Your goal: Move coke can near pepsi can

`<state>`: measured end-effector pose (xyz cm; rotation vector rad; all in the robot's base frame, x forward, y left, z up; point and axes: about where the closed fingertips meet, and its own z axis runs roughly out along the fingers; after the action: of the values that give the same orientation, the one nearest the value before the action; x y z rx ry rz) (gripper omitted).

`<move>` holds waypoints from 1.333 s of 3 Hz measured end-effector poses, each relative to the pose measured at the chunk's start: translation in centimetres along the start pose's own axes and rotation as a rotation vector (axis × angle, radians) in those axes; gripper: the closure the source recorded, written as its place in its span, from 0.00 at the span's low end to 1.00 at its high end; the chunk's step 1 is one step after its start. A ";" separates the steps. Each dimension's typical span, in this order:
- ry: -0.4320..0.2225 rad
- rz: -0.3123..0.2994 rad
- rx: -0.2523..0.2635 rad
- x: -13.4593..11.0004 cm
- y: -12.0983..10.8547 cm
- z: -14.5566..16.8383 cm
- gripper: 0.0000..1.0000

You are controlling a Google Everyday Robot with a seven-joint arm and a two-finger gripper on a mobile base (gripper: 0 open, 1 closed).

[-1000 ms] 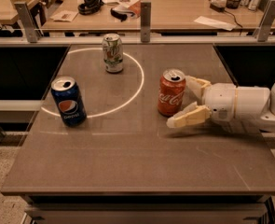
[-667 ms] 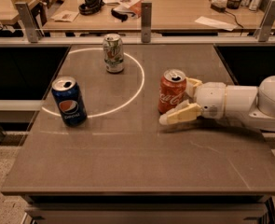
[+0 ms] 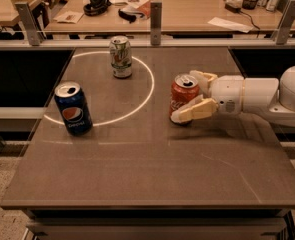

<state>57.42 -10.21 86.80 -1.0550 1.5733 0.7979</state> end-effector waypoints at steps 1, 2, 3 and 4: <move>0.011 -0.002 -0.016 -0.5 0.2 -0.2 0.17; 0.009 -0.008 -0.048 -0.9 0.3 0.0 0.41; 0.005 -0.007 -0.081 -1.1 0.4 0.4 0.64; -0.019 -0.004 -0.156 -2.1 1.6 2.2 0.87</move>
Offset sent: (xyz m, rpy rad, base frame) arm -0.0010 0.0010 0.0124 -0.0061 0.0093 0.0775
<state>56.97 -7.13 88.24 -1.1591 1.5108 0.9373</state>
